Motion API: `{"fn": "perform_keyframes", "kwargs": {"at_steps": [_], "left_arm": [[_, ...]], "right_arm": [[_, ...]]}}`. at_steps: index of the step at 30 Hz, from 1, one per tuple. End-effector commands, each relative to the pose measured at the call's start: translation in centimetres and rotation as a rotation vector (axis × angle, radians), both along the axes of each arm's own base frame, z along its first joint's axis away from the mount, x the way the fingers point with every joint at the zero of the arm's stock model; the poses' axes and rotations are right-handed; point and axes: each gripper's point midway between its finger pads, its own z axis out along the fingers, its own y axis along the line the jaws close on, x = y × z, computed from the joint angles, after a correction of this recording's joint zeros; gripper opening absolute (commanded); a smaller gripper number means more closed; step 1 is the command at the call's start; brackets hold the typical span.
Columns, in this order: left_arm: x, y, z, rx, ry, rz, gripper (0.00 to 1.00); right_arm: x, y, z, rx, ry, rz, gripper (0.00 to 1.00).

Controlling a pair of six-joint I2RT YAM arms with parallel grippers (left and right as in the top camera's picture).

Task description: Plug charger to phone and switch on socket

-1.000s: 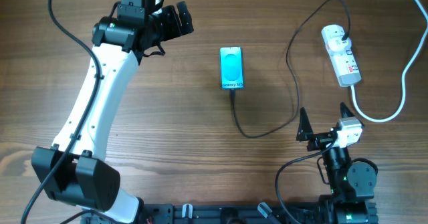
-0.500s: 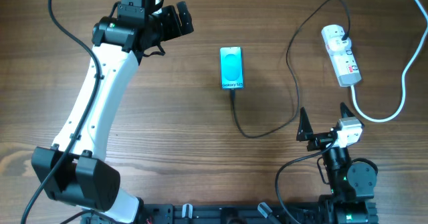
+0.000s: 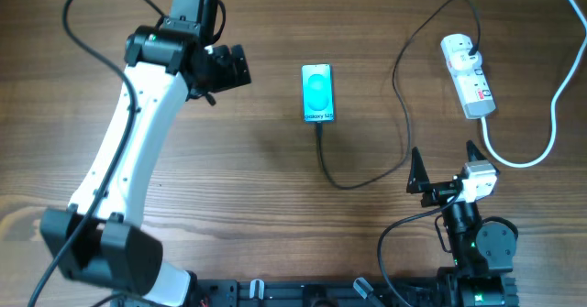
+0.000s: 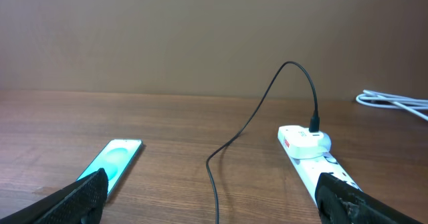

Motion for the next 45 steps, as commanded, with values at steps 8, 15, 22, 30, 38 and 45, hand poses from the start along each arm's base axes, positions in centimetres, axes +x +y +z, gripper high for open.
{"fn": "perform_keyframes", "kwargs": {"at_steps": [8,15,22,30,38,45], "left_arm": [[-4.3,2.9,3.0,-0.05,-0.375,-0.146,1.0],[-8.1,2.9,2.2,-0.089,-0.442,-0.174,1.0],[-10.8,3.1,-0.2,-0.044,-0.506,-0.238,1.0],[-12.2,3.2,-2.7,-0.035,-0.61,-0.243,1.0],[-13.1,3.3,-5.3,-0.03,-0.751,-0.244,1.0],[-14.3,3.7,-3.5,-0.008,-0.952,-0.229,1.0]], "right_arm": [[0.0,-0.2,0.3,0.016,-0.011,-0.011,1.0],[0.0,-0.2,0.3,0.016,-0.011,-0.011,1.0],[0.0,-0.2,0.3,0.016,-0.011,-0.011,1.0],[0.0,-0.2,0.3,0.016,-0.011,-0.011,1.0],[0.0,-0.2,0.3,0.016,-0.011,-0.011,1.0],[0.0,-0.2,0.3,0.016,-0.011,-0.011,1.0]]}}
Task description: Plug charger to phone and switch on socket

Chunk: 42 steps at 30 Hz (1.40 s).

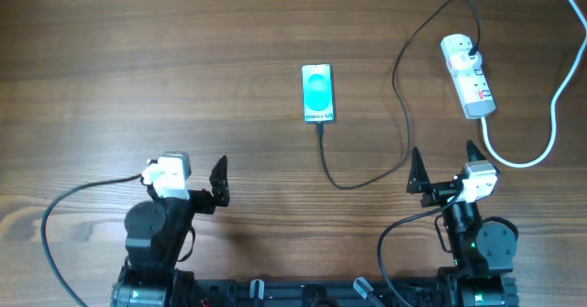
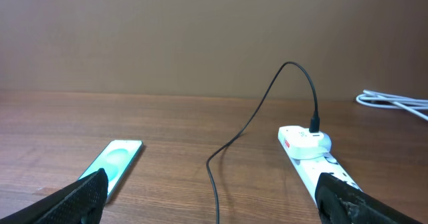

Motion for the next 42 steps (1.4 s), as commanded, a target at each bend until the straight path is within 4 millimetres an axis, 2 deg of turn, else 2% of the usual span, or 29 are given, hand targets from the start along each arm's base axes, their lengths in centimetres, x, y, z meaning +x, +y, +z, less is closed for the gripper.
{"fn": "perform_keyframes", "kwargs": {"at_steps": [1,7,15,18,21,30,35,42], "left_arm": [[-0.4,0.3,0.7,0.01,-0.075,0.006,1.0],[-0.4,0.5,1.8,0.007,-0.147,0.019,1.0],[0.2,0.7,2.2,-0.041,-0.293,0.04,1.0],[0.2,1.0,2.0,-0.043,-0.285,0.052,1.0],[0.2,1.4,0.6,-0.035,-0.225,0.07,1.0],[0.2,1.4,0.6,-0.034,-0.226,0.072,1.0],[0.2,1.5,0.6,0.081,-0.243,0.053,1.0],[0.3,2.8,0.5,0.111,-0.24,0.122,1.0]], "right_arm": [[0.0,-0.2,0.2,0.013,-0.01,-0.011,1.0],[0.0,-0.2,0.2,0.012,-0.01,-0.011,1.0],[0.0,-0.2,0.2,0.013,-0.01,-0.011,1.0],[0.0,-0.2,0.2,0.013,-0.01,-0.011,1.0],[0.0,-0.2,0.2,0.012,-0.01,-0.011,1.0],[0.0,-0.2,0.2,0.013,-0.01,-0.011,1.0],[0.0,-0.2,0.2,0.013,-0.01,-0.011,1.0],[0.0,-0.2,0.2,0.012,-0.01,-0.011,1.0]]}}
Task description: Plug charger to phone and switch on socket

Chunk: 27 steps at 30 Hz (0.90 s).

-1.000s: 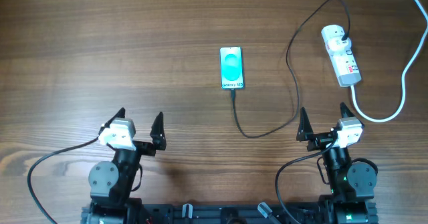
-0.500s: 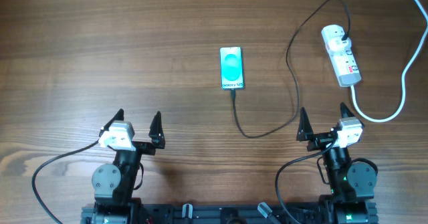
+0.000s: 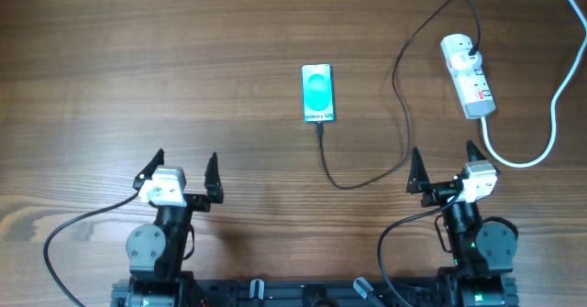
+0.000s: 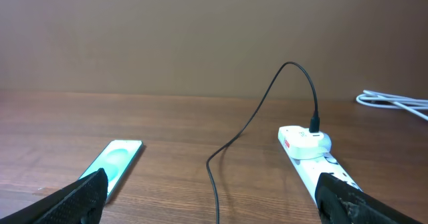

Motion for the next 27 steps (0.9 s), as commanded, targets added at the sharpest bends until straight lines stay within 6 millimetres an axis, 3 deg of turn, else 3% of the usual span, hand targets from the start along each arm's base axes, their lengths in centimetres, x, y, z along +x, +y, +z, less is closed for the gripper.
{"fn": "perform_keyframes", "kwargs": {"at_steps": [1,6,15,20,27], "left_arm": [[0.1,1.3,-0.2,0.03,-0.003,0.068,1.0],[0.1,1.9,-0.1,-0.073,-0.001,0.116,0.99],[0.1,2.1,-0.1,-0.015,-0.003,0.12,1.0],[0.0,3.6,0.1,-0.01,-0.011,0.205,0.98],[0.0,3.1,0.0,0.045,-0.01,0.173,1.0]], "right_arm": [[0.0,-0.2,0.2,0.013,-0.01,-0.011,1.0],[0.0,-0.2,0.2,0.013,-0.01,-0.011,1.0],[0.0,-0.2,0.2,0.012,-0.01,-0.011,1.0],[0.0,-0.2,0.2,0.013,-0.01,-0.011,1.0],[0.0,-0.2,0.2,0.012,-0.01,-0.011,1.0]]}}
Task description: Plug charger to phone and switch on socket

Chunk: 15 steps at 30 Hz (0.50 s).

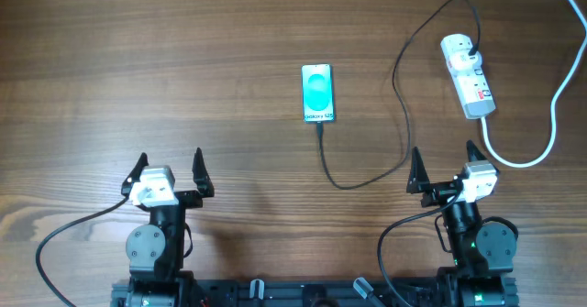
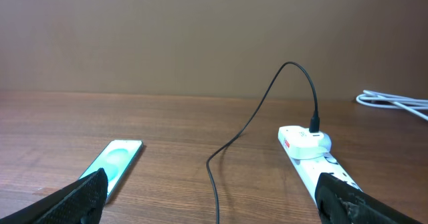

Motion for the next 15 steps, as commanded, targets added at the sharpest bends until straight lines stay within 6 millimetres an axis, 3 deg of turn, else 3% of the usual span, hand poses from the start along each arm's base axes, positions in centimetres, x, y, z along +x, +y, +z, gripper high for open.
{"fn": "perform_keyframes", "kwargs": {"at_steps": [1,15], "left_arm": [[-0.03,0.31,-0.11,0.039,-0.001,0.012,1.0],[-0.01,0.11,-0.03,0.064,-0.003,-0.001,1.0]], "right_arm": [[-0.03,-0.15,0.23,0.013,-0.01,-0.011,1.0],[-0.03,-0.16,0.23,0.013,-0.01,-0.011,1.0]]}}
